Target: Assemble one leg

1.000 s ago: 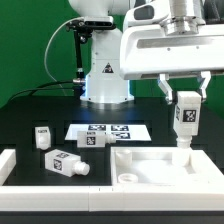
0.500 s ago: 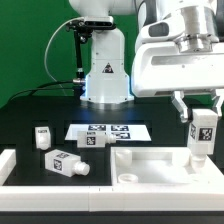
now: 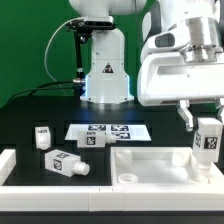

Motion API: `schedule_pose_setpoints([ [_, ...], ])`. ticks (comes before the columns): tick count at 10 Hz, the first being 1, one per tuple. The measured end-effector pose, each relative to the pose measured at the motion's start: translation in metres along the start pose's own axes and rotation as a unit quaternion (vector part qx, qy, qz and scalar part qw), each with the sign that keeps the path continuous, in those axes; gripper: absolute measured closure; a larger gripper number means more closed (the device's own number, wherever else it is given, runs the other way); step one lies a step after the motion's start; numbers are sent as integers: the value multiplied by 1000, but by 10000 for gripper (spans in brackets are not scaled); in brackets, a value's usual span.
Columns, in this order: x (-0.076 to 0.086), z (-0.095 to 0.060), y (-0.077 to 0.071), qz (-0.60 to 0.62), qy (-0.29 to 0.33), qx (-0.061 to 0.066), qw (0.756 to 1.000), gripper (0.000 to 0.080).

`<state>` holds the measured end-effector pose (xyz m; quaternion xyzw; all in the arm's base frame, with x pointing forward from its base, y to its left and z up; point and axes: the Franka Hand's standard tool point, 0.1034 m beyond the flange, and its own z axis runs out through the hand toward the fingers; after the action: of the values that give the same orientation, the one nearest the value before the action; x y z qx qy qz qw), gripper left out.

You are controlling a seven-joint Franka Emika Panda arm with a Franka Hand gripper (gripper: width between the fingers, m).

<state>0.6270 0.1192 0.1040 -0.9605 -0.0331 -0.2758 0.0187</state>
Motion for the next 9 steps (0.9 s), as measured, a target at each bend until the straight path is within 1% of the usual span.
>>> schedule_pose_setpoints([
  [2, -3, 1, 0, -3, 3, 0, 1000, 515],
  [4, -3, 2, 7, -11, 4, -3, 1000, 515],
  [7, -12, 11, 5, -14, -4, -3, 1000, 515],
  [9, -12, 13, 6, -16, -2, -4, 1000, 514],
])
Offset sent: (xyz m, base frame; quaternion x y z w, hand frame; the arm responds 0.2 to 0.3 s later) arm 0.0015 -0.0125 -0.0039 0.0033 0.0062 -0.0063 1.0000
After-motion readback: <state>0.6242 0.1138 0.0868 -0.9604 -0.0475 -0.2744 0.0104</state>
